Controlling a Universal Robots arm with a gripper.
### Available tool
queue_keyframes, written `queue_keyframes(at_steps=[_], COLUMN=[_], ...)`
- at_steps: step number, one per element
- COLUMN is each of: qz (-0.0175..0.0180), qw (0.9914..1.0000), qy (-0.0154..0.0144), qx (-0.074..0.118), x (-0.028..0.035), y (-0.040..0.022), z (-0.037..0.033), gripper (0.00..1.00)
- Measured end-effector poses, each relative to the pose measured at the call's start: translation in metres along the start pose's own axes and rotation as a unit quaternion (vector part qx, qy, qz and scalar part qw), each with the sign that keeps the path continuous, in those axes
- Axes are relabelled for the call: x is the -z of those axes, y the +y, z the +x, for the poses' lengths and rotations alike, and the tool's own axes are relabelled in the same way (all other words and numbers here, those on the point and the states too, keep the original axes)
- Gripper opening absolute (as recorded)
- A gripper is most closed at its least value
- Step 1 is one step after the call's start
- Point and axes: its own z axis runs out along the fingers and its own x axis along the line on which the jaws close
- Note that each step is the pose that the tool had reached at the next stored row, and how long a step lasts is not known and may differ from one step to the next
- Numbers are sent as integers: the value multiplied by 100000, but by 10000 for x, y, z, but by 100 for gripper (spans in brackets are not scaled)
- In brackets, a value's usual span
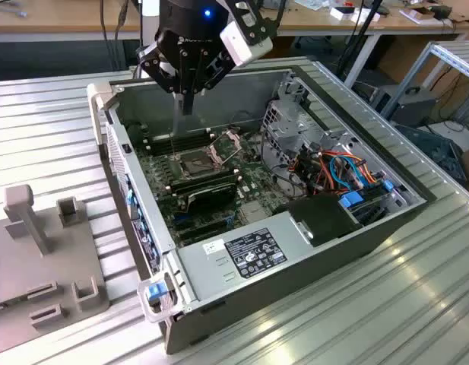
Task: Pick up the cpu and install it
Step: 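Reach for the cpu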
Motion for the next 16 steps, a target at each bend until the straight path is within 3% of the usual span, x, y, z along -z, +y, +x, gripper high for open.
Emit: queue_keyframes(at_steps=[16], qz=[0], qw=[100000], qy=[0], qx=[2], x=[1], y=[-4], z=[55], gripper=[11])
